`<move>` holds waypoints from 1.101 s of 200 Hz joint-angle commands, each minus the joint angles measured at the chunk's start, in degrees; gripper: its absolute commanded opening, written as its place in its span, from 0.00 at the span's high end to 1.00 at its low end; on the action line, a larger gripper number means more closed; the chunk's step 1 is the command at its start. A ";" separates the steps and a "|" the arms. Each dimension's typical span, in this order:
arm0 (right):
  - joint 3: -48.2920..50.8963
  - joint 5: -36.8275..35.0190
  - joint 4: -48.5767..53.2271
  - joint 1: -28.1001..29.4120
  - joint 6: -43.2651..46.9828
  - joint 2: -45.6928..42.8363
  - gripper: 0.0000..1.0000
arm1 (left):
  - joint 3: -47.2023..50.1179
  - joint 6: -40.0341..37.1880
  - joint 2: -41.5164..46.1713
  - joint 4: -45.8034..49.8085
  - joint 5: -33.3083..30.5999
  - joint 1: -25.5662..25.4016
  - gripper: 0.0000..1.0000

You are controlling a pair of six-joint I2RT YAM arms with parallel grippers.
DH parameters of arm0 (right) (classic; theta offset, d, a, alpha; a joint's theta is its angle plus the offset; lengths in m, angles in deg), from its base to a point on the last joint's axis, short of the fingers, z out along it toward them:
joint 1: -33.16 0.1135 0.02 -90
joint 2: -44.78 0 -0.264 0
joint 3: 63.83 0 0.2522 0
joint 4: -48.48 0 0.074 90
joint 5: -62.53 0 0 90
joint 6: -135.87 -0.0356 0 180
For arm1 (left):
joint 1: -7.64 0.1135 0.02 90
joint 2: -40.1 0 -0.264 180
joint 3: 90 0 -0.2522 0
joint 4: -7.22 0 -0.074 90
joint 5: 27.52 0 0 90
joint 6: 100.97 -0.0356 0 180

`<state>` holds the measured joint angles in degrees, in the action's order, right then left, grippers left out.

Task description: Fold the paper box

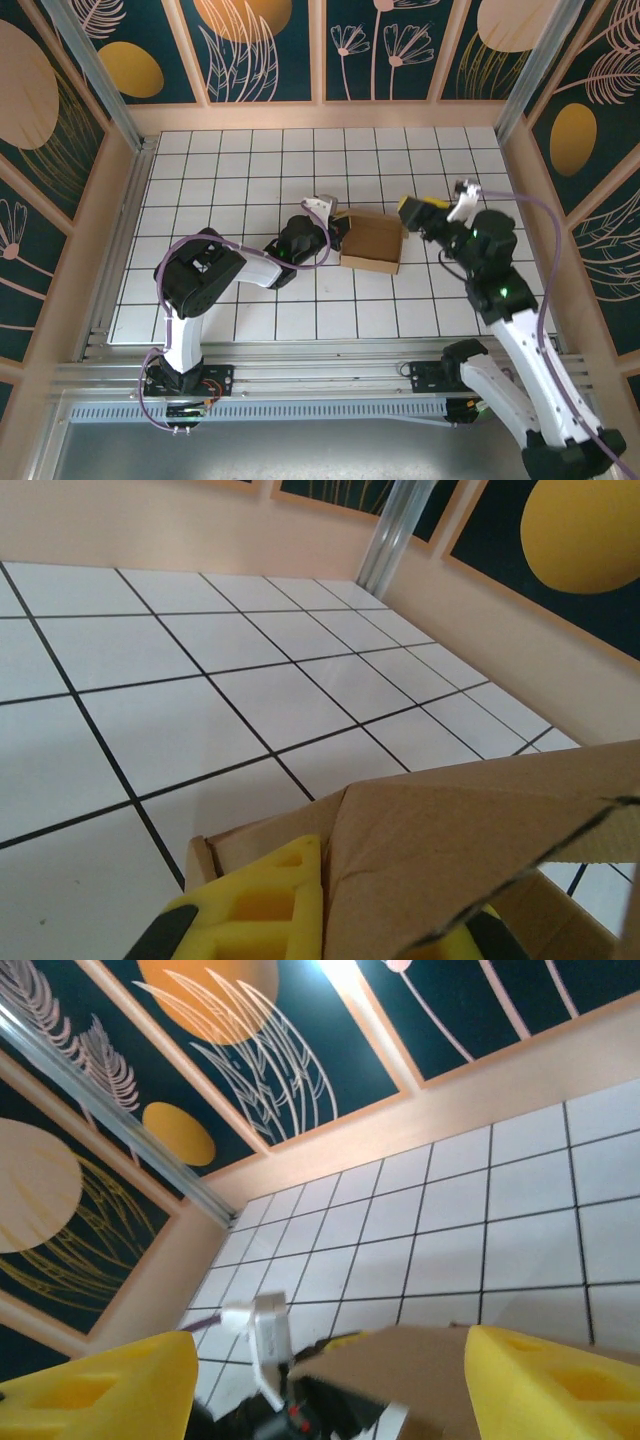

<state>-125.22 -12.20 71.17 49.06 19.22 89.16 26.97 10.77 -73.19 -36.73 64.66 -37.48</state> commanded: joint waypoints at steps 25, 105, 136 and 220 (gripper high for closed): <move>-8.85 14.26 7.07 -5.28 5.06 19.23 0.43 | 5.30 0.06 -5.10 26.95 5.41 -2.81 0.87; -1.23 6.06 2.06 -5.36 6.57 26.20 0.42 | 7.13 1.28 0.80 26.84 6.17 -2.86 0.72; 1.28 1.59 0.44 -5.35 6.01 29.50 0.42 | 8.19 2.76 5.90 27.16 6.96 -2.79 0.63; 0.76 1.79 -4.03 -5.46 8.21 38.66 0.40 | 13.40 1.30 20.65 29.24 7.36 -2.85 0.53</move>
<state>-123.43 -8.62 69.70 43.97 25.03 126.62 37.96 12.34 -58.24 -10.26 71.30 -40.01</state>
